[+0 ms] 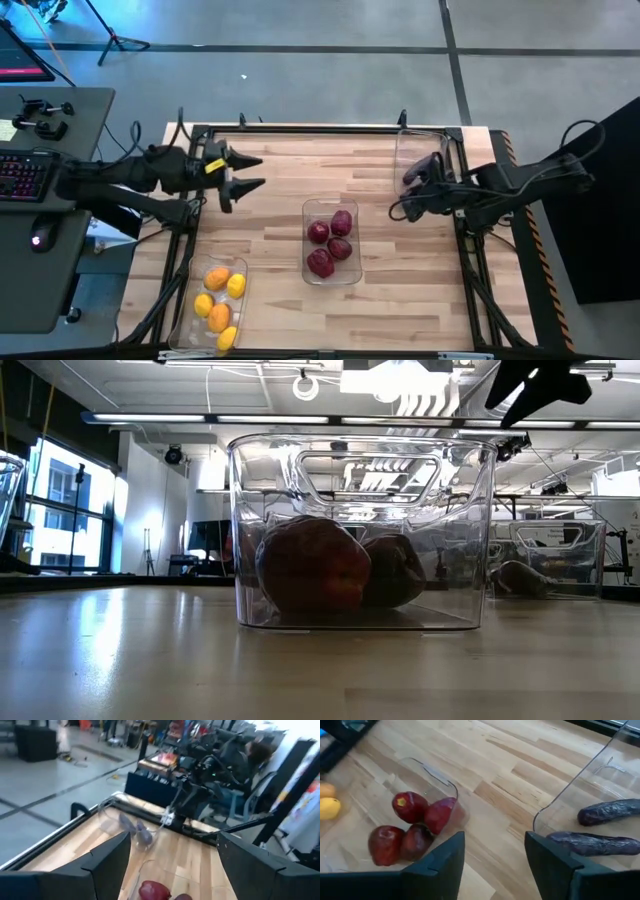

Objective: Sort produce into baskets
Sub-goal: Return to Home Position

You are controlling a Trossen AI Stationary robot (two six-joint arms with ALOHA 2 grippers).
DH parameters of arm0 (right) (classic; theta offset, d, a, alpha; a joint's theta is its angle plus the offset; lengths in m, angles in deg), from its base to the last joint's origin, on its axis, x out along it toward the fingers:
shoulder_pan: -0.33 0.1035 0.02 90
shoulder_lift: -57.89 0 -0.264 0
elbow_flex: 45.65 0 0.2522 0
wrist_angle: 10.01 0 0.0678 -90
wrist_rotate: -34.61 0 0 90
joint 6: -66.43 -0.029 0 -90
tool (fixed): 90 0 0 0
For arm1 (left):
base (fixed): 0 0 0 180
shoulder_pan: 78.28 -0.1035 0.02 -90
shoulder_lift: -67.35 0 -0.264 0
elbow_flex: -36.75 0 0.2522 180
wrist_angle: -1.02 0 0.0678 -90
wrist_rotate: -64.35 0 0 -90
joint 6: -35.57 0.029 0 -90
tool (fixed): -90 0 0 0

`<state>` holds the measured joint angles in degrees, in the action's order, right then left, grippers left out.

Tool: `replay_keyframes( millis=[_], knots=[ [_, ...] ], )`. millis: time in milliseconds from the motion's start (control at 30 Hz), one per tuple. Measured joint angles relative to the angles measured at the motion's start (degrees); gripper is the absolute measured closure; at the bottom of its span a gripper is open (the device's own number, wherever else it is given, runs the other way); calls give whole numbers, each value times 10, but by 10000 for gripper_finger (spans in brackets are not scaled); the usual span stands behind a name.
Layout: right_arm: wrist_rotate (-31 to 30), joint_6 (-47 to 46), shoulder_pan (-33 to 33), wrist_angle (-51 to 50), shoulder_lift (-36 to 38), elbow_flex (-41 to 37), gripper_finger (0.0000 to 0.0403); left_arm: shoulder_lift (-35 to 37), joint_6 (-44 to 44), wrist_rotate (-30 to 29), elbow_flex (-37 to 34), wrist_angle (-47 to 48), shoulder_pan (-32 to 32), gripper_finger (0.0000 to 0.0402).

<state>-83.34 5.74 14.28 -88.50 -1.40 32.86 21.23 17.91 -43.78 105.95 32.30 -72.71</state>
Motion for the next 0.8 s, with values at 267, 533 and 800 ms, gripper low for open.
replay_keyframes(
  millis=[267, 533, 800],
  knots=[
    [20, 39, 5, -7, 15, 0, 287, 122, -24, 29, -220, -215, 0, 193],
    [95, -14, 5, -27, 4, 0, 393, 250, -23, 24, -371, -275, -16, 351],
    [105, -13, 12, 36, 9, 0, 392, 375, -49, 28, -471, -283, -22, 393]
  ],
)
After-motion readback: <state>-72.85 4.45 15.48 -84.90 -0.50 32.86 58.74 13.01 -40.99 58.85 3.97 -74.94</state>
